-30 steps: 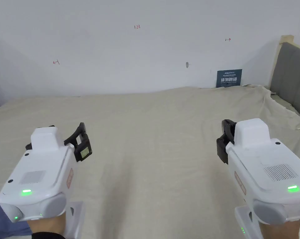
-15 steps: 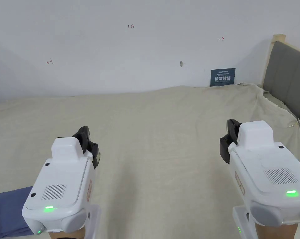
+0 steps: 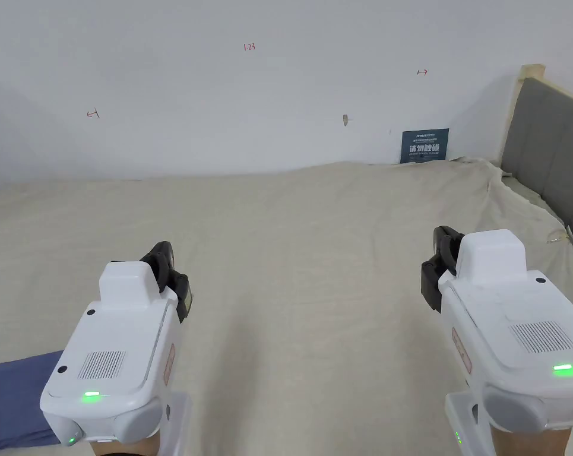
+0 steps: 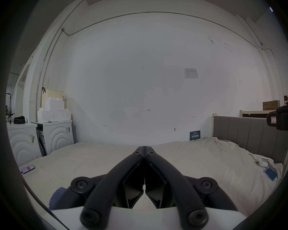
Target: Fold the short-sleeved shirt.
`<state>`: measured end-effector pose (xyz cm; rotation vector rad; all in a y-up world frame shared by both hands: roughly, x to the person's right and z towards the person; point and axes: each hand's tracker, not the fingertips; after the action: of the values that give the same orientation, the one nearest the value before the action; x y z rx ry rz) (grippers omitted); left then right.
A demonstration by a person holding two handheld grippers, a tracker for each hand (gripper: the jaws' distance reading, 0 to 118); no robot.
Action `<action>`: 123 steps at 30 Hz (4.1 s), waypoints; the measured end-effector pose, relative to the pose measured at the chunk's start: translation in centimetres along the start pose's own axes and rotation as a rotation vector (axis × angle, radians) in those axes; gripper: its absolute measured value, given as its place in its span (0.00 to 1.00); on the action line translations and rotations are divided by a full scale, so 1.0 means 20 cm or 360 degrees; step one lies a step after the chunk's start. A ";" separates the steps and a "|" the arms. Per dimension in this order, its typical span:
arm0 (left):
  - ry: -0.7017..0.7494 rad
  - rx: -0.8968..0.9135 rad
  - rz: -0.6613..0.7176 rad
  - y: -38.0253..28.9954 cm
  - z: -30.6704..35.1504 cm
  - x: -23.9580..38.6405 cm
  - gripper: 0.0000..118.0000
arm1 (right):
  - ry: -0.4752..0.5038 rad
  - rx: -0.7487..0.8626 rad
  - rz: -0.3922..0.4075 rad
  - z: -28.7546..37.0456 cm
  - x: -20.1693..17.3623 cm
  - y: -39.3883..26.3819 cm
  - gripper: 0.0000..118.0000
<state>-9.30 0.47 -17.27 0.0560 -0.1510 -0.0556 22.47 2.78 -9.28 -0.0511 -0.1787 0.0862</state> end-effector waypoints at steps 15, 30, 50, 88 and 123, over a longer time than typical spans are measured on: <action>-0.0025 -0.0006 0.0001 0.00 0.00 0.01 0.00 | -0.0004 -0.0003 -0.0001 0.01 0.01 0.00 0.00; -0.0036 -0.0013 -0.0004 -0.01 -0.01 0.03 0.00 | -0.0005 -0.0001 0.0003 0.01 0.01 0.00 0.00; -0.0045 -0.0006 -0.0009 0.00 -0.03 0.03 0.00 | -0.0002 0.0011 0.0001 0.01 0.02 0.01 0.00; 0.0037 -0.0068 0.0006 -0.02 -0.03 -0.02 1.00 | -0.0006 0.0013 -0.0043 0.02 0.05 0.01 1.00; 0.0048 0.0006 -0.0019 -0.02 0.00 -0.01 1.00 | -0.0032 0.0045 -0.0056 0.03 0.04 0.01 1.00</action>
<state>-9.59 0.16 -17.35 0.0616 -0.1207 -0.0663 23.24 3.00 -8.59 -0.0192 -0.1987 0.0543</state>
